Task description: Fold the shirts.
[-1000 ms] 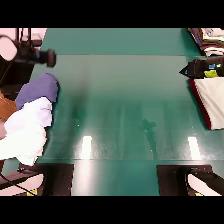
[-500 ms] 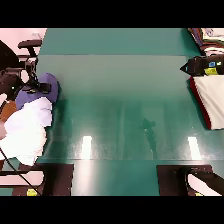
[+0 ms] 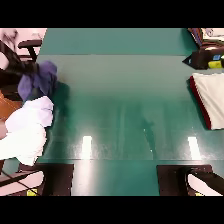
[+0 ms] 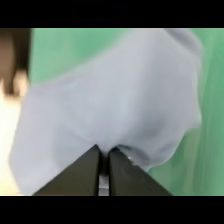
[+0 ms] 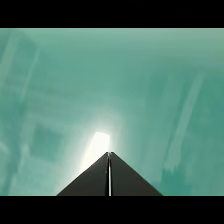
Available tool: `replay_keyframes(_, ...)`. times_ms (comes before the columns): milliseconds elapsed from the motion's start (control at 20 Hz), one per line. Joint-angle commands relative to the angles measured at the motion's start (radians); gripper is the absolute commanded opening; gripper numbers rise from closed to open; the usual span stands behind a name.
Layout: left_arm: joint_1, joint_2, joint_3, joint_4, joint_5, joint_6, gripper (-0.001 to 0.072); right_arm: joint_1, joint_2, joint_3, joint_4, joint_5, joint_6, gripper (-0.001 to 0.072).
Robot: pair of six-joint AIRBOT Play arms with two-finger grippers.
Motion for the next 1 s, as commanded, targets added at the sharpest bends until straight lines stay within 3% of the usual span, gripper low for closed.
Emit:
replay_keyframes(0, -0.111, 0.174, 0.171, -0.012, -0.076, 0.064, 0.0024, 0.0, 0.0, 0.122, -0.001, -0.009, 0.0, 0.002)
replay_keyframes(300, -0.53, 0.216, 0.318, -0.035, -0.229, 0.122, 0.0023, 0.0, 0.0, 0.304, -0.007, -0.006, 0.0, 0.002)
replay_keyframes(450, -0.746, 0.099, 0.318, -0.045, -0.298, 0.12, 0.0024, 0.0, 0.0, 0.351, -0.008, 0.008, 0.0, 0.002)
replay_keyframes(600, -0.918, -0.086, 0.318, -0.14, -0.264, 0.124, 0.0027, 0.0, 0.0, 0.372, -0.008, 0.04, 0.0, 0.002)
replay_keyframes(650, -0.953, -0.144, 0.318, -0.175, -0.222, 0.128, 0.0098, 0.0, 0.003, 0.37, -0.008, 0.047, 0.0, 0.002)
replay_keyframes(700, -0.978, -0.198, 0.318, -0.201, -0.158, 0.127, 0.038, 0.0, 0.004, 0.37, -0.008, 0.056, 0.0, 0.002)
replay_keyframes(750, -0.985, -0.234, 0.319, -0.21, -0.105, 0.122, 0.0477, 0.0, 0.004, 0.37, -0.008, 0.067, 0.0, 0.002)
replay_keyframes(850, -0.953, -0.243, 0.322, -0.206, -0.088, 0.105, 0.0476, 0.0, 0.004, 0.37, -0.008, 0.093, 0.0, 0.002)
replay_keyframes(950, -0.846, -0.214, 0.332, -0.205, -0.164, 0.06, 0.0477, 0.0, 0.004, 0.37, -0.008, 0.098, 0.0, 0.002)
